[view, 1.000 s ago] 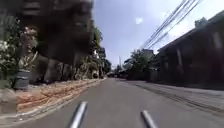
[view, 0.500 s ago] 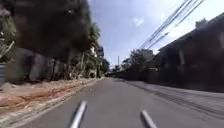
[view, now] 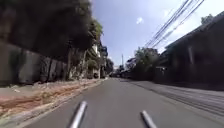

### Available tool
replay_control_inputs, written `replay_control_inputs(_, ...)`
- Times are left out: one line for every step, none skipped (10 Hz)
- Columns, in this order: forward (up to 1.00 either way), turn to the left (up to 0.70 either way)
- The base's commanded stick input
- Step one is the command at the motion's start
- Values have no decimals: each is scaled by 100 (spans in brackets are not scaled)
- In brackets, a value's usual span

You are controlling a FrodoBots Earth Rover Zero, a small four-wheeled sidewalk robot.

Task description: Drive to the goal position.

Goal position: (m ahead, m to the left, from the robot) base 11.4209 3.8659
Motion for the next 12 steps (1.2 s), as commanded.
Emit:
replay_control_inputs(100,-33)
replay_control_inputs(100,0)
replay_control_inputs(100,0)
replay_control_inputs(100,0)
replay_control_inputs(100,0)
replay_control_inputs(100,0)
replay_control_inputs(100,0)
replay_control_inputs(100,-1)
replay_control_inputs(100,-1)
replay_control_inputs(100,-3)
replay_control_inputs(100,-15)
replay_control_inputs(100,-38)
